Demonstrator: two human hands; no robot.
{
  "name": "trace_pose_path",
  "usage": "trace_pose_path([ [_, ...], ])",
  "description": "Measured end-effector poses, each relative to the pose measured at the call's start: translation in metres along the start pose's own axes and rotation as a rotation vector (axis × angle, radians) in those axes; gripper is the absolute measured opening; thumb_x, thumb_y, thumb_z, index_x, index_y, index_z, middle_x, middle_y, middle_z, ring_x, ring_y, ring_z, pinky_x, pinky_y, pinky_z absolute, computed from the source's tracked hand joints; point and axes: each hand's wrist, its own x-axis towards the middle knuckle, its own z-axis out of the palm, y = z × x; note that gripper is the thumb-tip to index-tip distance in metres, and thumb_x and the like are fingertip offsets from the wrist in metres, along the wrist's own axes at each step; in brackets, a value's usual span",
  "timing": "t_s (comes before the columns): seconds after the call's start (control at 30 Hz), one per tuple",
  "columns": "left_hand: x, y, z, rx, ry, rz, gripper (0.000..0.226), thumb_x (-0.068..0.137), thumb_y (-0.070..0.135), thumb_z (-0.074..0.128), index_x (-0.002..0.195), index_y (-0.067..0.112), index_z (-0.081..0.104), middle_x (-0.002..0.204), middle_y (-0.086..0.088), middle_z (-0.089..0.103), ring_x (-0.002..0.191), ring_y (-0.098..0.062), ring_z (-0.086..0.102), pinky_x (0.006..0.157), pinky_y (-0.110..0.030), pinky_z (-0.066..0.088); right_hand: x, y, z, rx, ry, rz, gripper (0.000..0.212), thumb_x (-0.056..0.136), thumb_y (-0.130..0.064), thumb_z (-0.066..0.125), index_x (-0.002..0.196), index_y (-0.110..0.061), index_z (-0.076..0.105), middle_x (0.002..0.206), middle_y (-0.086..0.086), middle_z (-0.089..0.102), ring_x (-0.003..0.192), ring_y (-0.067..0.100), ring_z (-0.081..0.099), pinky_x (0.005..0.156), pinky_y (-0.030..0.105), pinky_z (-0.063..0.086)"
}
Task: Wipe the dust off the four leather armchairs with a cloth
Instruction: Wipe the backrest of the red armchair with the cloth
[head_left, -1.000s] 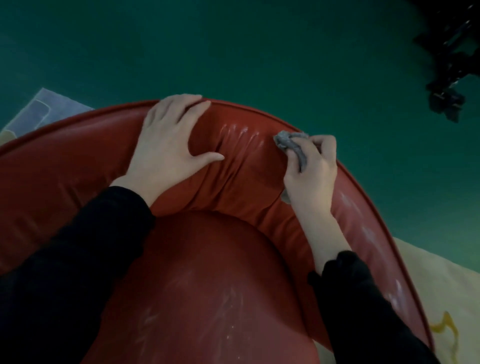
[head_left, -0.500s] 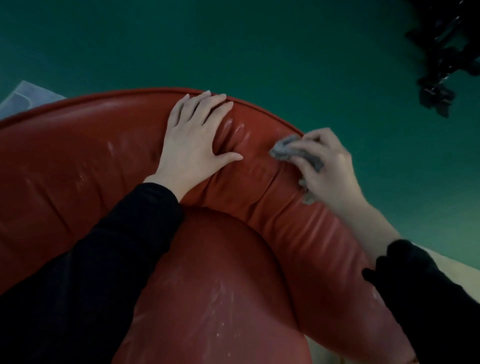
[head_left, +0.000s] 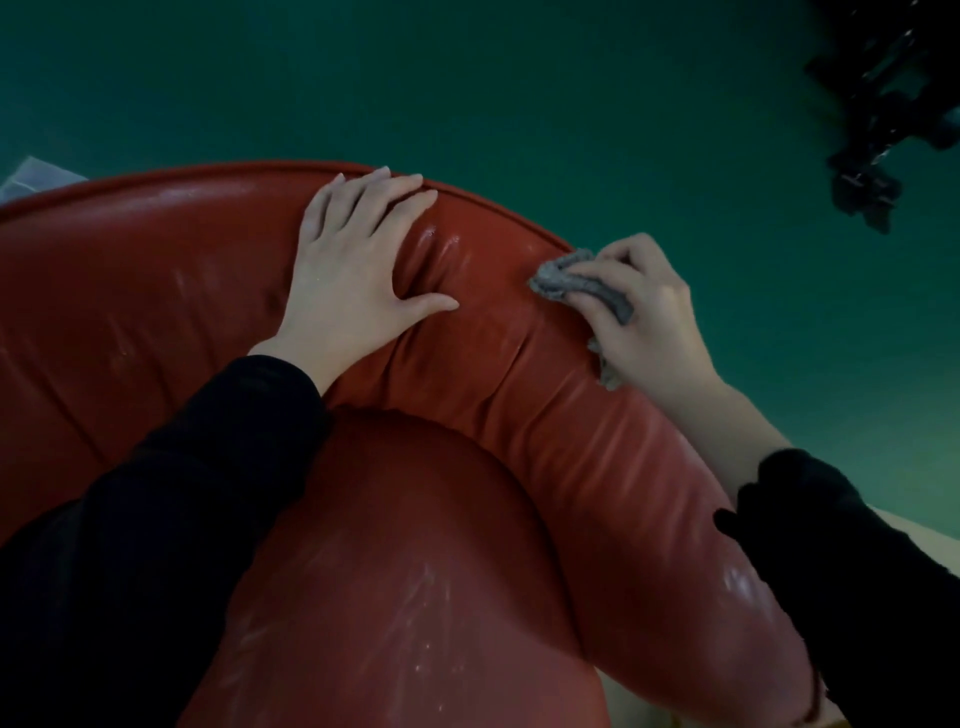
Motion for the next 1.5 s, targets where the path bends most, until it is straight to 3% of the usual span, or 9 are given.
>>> trace_pose_path([
  [0.2, 0.0, -0.001, 0.001, -0.003, 0.013, 0.01, 0.088, 0.07, 0.063, 0.067, 0.142, 0.018, 0.045, 0.147, 0.0, 0.043, 0.142, -0.024, 0.029, 0.119, -0.043, 0.008, 0.033, -0.002, 0.017, 0.022, -0.042, -0.048, 0.021, 0.089, -0.017, 0.063, 0.107, -0.008, 0.068, 0.098, 0.009, 0.051, 0.087, 0.004, 0.044, 0.08, 0.009, 0.035],
  [0.33, 0.0, 0.0, 0.0, -0.006, 0.001, 0.001, 0.088, 0.07, 0.063, 0.067, 0.143, 0.019, 0.044, 0.147, 0.001, 0.042, 0.142, -0.023, 0.027, 0.119, -0.04, 0.005, 0.0, 0.004, 0.003, 0.02, -0.028, -0.028, 0.019, 0.087, -0.01, 0.067, 0.105, -0.005, 0.069, 0.098, 0.0, 0.049, 0.092, -0.005, 0.043, 0.087, 0.002, 0.031],
  [0.47, 0.0, 0.0, -0.001, -0.011, 0.006, -0.002, 0.088, 0.069, 0.064, 0.066, 0.142, 0.019, 0.045, 0.147, 0.001, 0.043, 0.142, -0.023, 0.028, 0.119, -0.041, 0.006, -0.014, 0.003, -0.01, 0.014, -0.047, 0.008, 0.018, 0.085, -0.009, 0.069, 0.102, -0.006, 0.071, 0.096, 0.002, 0.052, 0.09, -0.001, 0.047, 0.085, 0.005, 0.035],
  [0.7, 0.0, 0.0, 0.001, 0.004, 0.013, 0.006, 0.088, 0.069, 0.064, 0.067, 0.142, 0.019, 0.045, 0.146, 0.001, 0.043, 0.142, -0.022, 0.029, 0.118, -0.039, 0.005, 0.047, -0.004, 0.022, 0.013, -0.057, -0.061, 0.021, 0.088, -0.016, 0.063, 0.105, -0.006, 0.069, 0.097, 0.012, 0.052, 0.087, 0.007, 0.046, 0.08, 0.01, 0.034],
  [0.8, 0.0, 0.0, 0.0, 0.012, 0.009, 0.011, 0.089, 0.071, 0.064, 0.066, 0.143, 0.018, 0.044, 0.147, 0.0, 0.042, 0.143, -0.022, 0.028, 0.119, -0.039, 0.004, 0.016, 0.005, 0.011, 0.013, -0.018, -0.033, 0.018, 0.087, -0.011, 0.064, 0.105, -0.005, 0.068, 0.097, 0.012, 0.054, 0.089, 0.001, 0.045, 0.084, 0.004, 0.032],
  [1.0, -0.005, 0.021, 0.003, -0.074, -0.013, 0.005, 0.095, 0.069, 0.072, 0.06, 0.144, 0.016, 0.042, 0.151, -0.003, 0.038, 0.145, -0.024, 0.022, 0.12, -0.041, 0.0, -0.068, 0.016, -0.021, -0.008, -0.044, 0.035, 0.017, 0.083, -0.007, 0.067, 0.1, -0.003, 0.071, 0.098, 0.008, 0.054, 0.092, 0.002, 0.048, 0.087, 0.006, 0.036],
  [1.2, -0.017, 0.07, 0.028, -0.144, -0.084, 0.066, 0.101, 0.068, 0.069, 0.066, 0.149, 0.017, 0.035, 0.156, 0.0, 0.03, 0.147, -0.021, 0.015, 0.119, -0.033, -0.008, -0.033, 0.025, -0.02, -0.035, 0.05, 0.055, 0.018, 0.085, -0.008, 0.067, 0.103, -0.006, 0.071, 0.097, 0.003, 0.049, 0.088, 0.004, 0.046, 0.084, 0.002, 0.031],
  [1.3, -0.016, 0.075, 0.035, -0.114, -0.076, 0.056, 0.1, 0.067, 0.07, 0.065, 0.148, 0.018, 0.036, 0.155, -0.002, 0.03, 0.147, -0.022, 0.014, 0.116, -0.028, -0.015, -0.04, 0.028, -0.014, -0.031, 0.062, 0.07, 0.018, 0.087, -0.01, 0.065, 0.103, -0.004, 0.07, 0.097, 0.009, 0.052, 0.089, 0.006, 0.047, 0.085, 0.005, 0.033],
  [1.5, -0.015, 0.071, 0.04, -0.088, -0.062, 0.04, 0.099, 0.066, 0.071, 0.065, 0.146, 0.02, 0.038, 0.153, -0.002, 0.032, 0.146, -0.022, 0.016, 0.119, -0.038, -0.003, -0.089, 0.024, -0.024, 0.025, -0.014, 0.038, 0.017, 0.085, -0.009, 0.066, 0.1, -0.004, 0.071, 0.098, 0.009, 0.054, 0.093, 0.002, 0.048, 0.088, 0.009, 0.037],
])
